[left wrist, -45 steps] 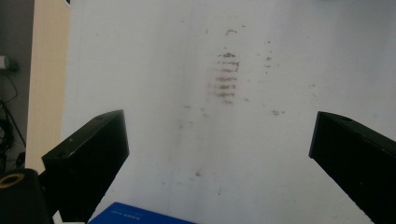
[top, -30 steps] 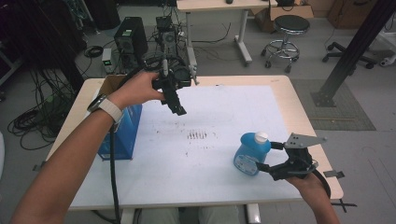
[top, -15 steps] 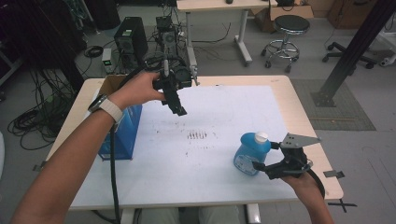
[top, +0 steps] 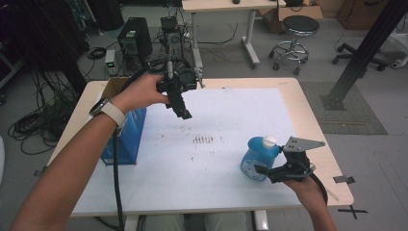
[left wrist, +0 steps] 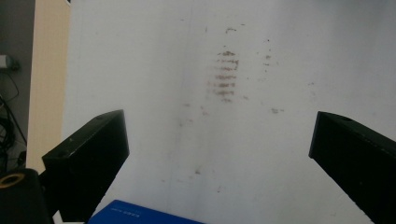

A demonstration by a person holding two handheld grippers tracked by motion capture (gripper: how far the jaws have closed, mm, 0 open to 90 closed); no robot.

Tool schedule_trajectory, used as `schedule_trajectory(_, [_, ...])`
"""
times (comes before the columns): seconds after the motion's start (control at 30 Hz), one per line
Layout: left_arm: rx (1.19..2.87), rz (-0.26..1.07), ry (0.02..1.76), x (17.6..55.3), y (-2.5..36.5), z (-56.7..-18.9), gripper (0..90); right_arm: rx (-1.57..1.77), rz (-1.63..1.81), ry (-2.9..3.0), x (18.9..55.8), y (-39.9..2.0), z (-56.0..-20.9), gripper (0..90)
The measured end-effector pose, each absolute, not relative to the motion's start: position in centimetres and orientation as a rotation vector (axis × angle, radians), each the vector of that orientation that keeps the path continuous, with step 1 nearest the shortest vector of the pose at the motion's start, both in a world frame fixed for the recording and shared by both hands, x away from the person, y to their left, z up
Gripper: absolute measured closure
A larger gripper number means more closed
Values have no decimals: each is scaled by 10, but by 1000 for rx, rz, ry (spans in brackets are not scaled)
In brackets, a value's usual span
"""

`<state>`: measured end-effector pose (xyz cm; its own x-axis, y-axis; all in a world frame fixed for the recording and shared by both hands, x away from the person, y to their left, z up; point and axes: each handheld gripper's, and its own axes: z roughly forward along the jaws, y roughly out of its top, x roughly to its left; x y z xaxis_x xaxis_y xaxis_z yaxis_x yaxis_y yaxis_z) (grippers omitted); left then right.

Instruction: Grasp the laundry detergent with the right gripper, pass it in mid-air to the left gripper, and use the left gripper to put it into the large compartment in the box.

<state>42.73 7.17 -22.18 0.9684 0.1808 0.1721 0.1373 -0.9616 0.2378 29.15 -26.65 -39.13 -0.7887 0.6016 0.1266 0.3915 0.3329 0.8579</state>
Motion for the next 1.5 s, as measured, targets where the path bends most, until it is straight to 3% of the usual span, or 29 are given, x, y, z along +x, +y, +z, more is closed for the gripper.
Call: schedule_trajectory(1.5, [2894,286,239,427,70,-222,54,855,1477,2381,292,-264,-392,309])
